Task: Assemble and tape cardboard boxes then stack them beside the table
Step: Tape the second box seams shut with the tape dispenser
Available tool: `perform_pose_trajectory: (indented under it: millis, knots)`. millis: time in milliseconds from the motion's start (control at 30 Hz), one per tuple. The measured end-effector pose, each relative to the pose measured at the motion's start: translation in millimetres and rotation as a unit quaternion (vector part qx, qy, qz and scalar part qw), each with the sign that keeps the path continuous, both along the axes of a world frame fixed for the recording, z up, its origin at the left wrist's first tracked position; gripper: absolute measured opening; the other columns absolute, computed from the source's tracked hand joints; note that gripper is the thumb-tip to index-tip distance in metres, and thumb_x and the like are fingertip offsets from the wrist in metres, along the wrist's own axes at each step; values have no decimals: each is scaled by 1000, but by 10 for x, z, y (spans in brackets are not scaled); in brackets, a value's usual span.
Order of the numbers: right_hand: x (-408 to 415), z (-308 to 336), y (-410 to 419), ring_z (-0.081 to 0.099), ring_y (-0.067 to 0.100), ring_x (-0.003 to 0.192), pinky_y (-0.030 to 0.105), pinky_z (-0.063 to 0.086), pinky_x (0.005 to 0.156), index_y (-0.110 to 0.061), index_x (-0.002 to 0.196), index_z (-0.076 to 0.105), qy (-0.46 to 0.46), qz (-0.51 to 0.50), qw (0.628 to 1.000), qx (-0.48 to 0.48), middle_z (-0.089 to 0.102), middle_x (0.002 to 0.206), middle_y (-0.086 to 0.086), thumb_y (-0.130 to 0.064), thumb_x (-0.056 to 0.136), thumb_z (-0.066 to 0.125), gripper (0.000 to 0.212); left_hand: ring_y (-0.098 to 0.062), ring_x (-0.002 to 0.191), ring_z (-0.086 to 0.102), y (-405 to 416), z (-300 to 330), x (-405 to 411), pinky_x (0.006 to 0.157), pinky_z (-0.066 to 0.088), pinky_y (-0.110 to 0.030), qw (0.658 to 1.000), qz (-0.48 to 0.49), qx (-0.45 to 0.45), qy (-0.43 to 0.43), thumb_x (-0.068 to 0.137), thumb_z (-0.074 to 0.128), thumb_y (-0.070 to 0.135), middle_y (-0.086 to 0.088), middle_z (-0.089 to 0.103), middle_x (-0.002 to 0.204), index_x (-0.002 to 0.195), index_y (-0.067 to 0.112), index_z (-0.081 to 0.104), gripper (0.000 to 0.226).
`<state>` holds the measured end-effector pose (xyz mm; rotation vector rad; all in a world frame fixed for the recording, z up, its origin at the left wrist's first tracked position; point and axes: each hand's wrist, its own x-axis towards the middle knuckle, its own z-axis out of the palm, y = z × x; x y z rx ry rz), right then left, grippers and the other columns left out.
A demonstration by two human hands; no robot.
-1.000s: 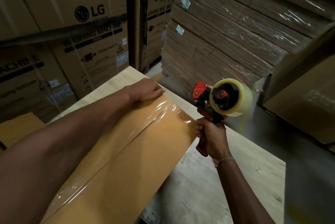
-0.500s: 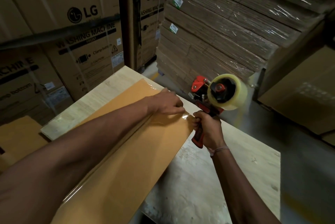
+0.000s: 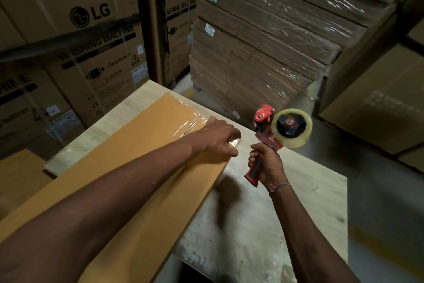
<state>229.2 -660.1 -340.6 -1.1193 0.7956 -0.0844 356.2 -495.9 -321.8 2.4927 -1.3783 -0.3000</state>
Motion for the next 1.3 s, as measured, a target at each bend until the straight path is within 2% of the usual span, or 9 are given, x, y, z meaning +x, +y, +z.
perform_pose_trajectory:
  millis: [267, 433, 567, 733, 833, 900, 1000, 1133, 1300]
  knots:
    - [-386, -781, -25, 59, 25, 53, 31, 48, 56, 0, 89, 72, 132, -35, 987, -81, 67, 64, 16, -15, 93, 68, 16, -25, 131, 48, -20, -41, 45, 120, 26, -46, 999, -6, -12, -50, 82, 45, 63, -7, 62, 135, 150, 23, 54, 79]
    - [-576, -1200, 50, 52, 18, 36, 22, 41, 38, 7, 87, 68, 189, -47, 980, -37, 62, 56, 15, -7, 98, 60, 19, -29, 160, 4, -13, -61, 190, 125, -12, -52, 995, -13, 43, -83, 94, 35, 61, -11, 20, 172, 166, 17, 17, 86]
    - [-618, -1437, 91, 47, 18, 34, 20, 37, 38, 0, 78, 61, 213, -57, 975, 15, 56, 48, 12, -7, 99, 57, 22, -26, 159, -16, 139, -64, -2, 126, -15, -48, 996, -12, 20, -84, 105, 32, 64, -10, -9, 173, 166, 15, -5, 87]
    - [-661, -1585, 141, 47, 22, 46, 30, 34, 52, -8, 81, 59, 221, -51, 973, 44, 54, 52, 9, -15, 93, 60, 14, -22, 157, -21, 409, -50, -293, 126, -16, -42, 993, -52, 74, -77, 87, 10, 81, -9, -18, 171, 165, 12, -10, 106]
    - [-670, -1476, 126, 59, 26, 64, 27, 44, 56, -11, 92, 65, 273, 0, 961, -38, 65, 74, 11, -25, 91, 67, 14, -22, 157, -22, 549, -94, -407, 125, -17, -40, 994, -53, 74, -59, 85, 6, 82, -7, -21, 171, 165, 16, -10, 105]
    - [-715, -1397, 99, 64, 26, 86, 30, 52, 69, -15, 107, 68, 324, 49, 928, -175, 69, 97, 8, -35, 89, 72, 27, -21, 156, -23, 623, -95, -481, 123, -18, -38, 995, -52, 68, -59, 86, 5, 82, -5, -22, 170, 165, 17, -10, 103]
    - [-772, -1275, 102, 70, 28, 102, 37, 58, 89, -20, 123, 72, 331, 92, 912, -225, 73, 111, 7, -43, 81, 80, 48, -21, 157, -21, 705, -91, -561, 123, -19, -38, 995, -52, 66, -59, 87, 4, 81, -6, -21, 170, 165, 18, -10, 102]
    - [-723, -958, 267, 53, 36, 129, 41, 48, 108, -10, 135, 63, 380, 84, 871, -300, 51, 144, 16, -61, 70, 72, 83, -21, 157, -19, 739, -107, -614, 123, -18, -37, 996, -35, 57, -57, 88, 3, 78, -7, -15, 172, 165, 17, -5, 99]
    - [-504, -133, 960, 28, 26, 152, 35, 25, 120, -19, 156, 44, 55, 15, 916, -397, 26, 166, 7, -53, 104, 51, 63, -18, 157, -16, 827, -68, -641, 124, -15, -36, 999, -22, 17, -35, 92, -9, 76, -3, -9, 173, 166, 21, 3, 93]
